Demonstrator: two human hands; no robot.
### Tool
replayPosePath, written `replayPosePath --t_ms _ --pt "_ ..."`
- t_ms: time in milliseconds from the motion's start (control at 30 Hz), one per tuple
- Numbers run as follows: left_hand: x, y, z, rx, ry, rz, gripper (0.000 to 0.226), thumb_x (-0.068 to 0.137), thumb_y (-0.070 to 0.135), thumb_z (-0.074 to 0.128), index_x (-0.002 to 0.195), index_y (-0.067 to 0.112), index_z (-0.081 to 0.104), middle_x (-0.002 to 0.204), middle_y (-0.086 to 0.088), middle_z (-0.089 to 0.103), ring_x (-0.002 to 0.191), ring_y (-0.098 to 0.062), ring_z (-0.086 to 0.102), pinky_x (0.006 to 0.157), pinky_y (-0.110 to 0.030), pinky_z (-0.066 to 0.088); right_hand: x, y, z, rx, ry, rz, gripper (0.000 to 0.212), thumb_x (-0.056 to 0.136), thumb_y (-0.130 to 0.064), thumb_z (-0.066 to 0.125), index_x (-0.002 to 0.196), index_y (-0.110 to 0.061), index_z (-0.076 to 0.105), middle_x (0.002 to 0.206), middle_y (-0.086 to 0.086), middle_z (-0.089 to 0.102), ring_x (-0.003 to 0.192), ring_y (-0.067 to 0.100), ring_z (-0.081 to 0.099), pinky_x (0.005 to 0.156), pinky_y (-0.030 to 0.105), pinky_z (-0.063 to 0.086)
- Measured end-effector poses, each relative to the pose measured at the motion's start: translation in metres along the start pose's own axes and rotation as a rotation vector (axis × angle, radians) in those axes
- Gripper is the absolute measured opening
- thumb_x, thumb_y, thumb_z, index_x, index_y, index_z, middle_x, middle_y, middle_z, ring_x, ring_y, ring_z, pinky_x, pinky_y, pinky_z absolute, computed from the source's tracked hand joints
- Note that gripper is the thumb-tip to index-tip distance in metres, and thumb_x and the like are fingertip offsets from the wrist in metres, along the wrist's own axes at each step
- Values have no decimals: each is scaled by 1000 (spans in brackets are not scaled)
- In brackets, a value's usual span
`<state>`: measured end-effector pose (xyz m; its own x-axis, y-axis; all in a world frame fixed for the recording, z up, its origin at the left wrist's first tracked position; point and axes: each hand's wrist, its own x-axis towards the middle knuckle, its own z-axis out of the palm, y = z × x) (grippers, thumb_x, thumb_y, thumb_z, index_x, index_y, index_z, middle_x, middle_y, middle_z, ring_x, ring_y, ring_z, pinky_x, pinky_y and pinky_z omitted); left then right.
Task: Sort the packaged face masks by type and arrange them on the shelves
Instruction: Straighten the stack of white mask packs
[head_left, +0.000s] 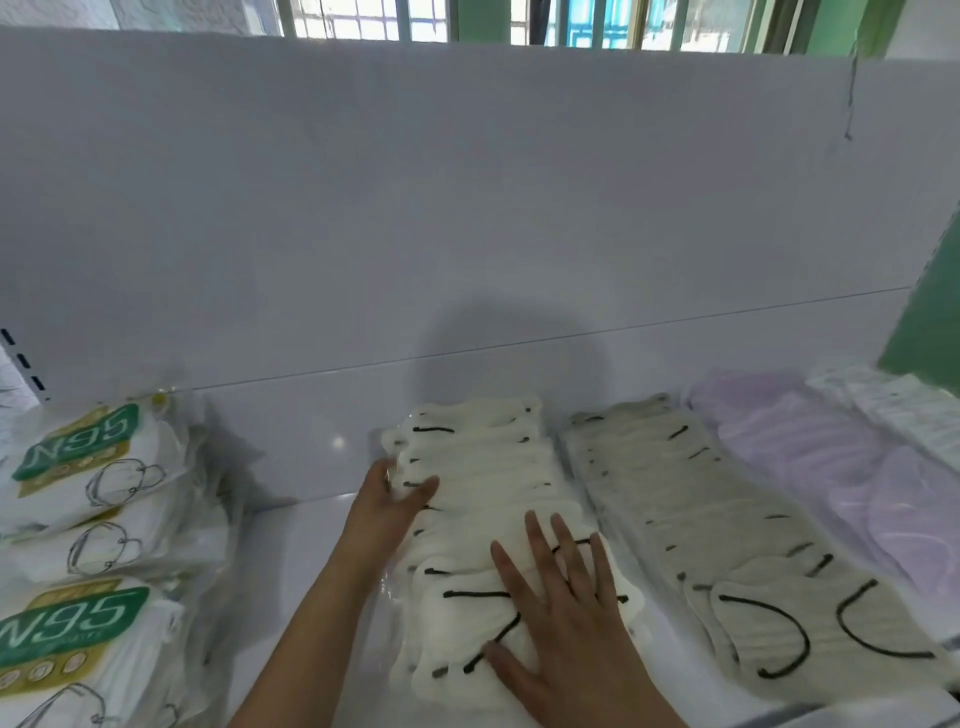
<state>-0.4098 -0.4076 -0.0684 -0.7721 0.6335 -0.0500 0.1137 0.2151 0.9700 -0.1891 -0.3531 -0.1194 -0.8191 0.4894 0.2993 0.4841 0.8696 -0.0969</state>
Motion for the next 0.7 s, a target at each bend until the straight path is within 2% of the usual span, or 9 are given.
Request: replayPosePath --t_ms 67,133,200,300,400,533,567,633,700 --pt "0 -3 2 85 31 7 55 91 33 71 138 25 43 114 10 59 106 -14 59 81 -22 44 -1 -2 3 25 -40 78 84 83 -81 32 148 -29 41 153 13 40 138 35 41 105 54 25" --pt "1 -8 5 108 37 46 59 92 28 71 143 22 41 119 4 58 111 -18 60 85 -23 42 -2 -3 4 58 -81 129 88 79 -85 29 144 -29 48 142 9 54 123 35 57 101 49 28" --pt "2 -9 7 87 -2 36 62 92 22 71 145 21 39 125 2 59 113 -18 59 87 -23 43 -3 -3 4 61 -53 132 90 76 -88 30 140 -28 53 130 4 61 111 32 62 100 48 30" --pt "-3 -8 4 138 25 30 81 90 24 74 155 16 26 142 -3 46 125 -20 48 103 -32 40 -3 1 0 16 53 76 88 80 -86 31 142 -27 51 139 9 56 126 34 53 106 56 25" --pt "-31 -14 -10 513 147 240 92 88 53 66 160 26 14 160 -8 22 146 -29 25 117 -44 29 -11 10 -6 -15 76 59 82 86 -79 27 148 -28 41 153 11 40 140 34 38 107 55 25" --pt "-81 -42 -22 867 -238 512 83 77 93 24 151 60 6 164 21 -16 152 -9 -17 121 -30 3 -24 29 -8 -36 -19 113 96 71 -93 30 140 -31 52 131 -1 61 115 27 59 97 44 29" --pt "-89 -52 -21 986 -275 562 86 75 96 22 151 58 11 167 16 -12 153 -13 -15 119 -27 1 -25 30 -9 -46 -19 124 99 66 -95 33 134 -29 59 122 -2 63 109 25 57 97 44 30" --pt "-102 -65 -17 1126 -336 560 92 78 94 26 153 42 30 167 -3 20 151 -26 13 116 -32 8 -24 29 -12 -39 26 146 99 59 -96 40 120 -24 69 114 1 63 106 28 56 101 51 31" --pt "-113 -68 -12 1109 -320 544 90 85 87 27 151 26 38 159 -15 37 146 -31 26 113 -36 14 -26 24 -13 -39 70 137 96 64 -94 39 112 -18 71 121 8 62 115 35 57 106 60 27"
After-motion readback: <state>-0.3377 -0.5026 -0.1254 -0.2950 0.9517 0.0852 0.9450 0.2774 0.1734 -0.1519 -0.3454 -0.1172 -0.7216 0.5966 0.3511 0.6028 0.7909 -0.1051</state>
